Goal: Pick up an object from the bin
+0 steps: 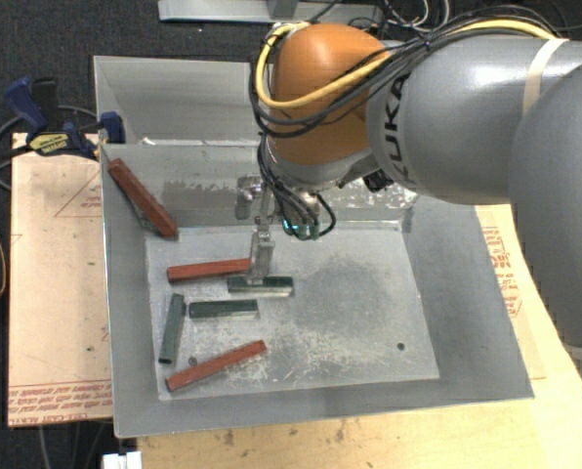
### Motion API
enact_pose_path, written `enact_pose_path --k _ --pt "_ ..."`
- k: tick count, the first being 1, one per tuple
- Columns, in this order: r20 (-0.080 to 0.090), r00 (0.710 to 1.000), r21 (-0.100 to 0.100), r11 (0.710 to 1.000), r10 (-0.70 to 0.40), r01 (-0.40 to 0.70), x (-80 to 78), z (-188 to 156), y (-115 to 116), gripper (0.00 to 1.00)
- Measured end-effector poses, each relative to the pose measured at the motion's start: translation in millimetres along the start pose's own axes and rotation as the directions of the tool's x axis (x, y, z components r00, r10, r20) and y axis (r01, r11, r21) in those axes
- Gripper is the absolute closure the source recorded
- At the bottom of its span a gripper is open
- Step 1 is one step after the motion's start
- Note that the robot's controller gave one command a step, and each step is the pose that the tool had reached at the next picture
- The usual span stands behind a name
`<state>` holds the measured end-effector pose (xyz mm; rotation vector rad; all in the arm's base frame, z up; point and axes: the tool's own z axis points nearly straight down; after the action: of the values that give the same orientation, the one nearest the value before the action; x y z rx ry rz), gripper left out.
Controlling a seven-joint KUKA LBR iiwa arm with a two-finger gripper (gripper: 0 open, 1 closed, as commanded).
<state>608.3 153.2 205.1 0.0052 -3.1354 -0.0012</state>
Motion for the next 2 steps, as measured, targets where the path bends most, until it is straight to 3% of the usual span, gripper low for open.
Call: enact_pose_path --k 1,2 --pt "0.008 0.998 0.0 0.998 -0.063 0.063 20.2 137.7 -30.7 0.0" --pt "0.011 0.991 0.0 0.991 -0.135 0.135 25.6 104.0 -18.9 0.0"
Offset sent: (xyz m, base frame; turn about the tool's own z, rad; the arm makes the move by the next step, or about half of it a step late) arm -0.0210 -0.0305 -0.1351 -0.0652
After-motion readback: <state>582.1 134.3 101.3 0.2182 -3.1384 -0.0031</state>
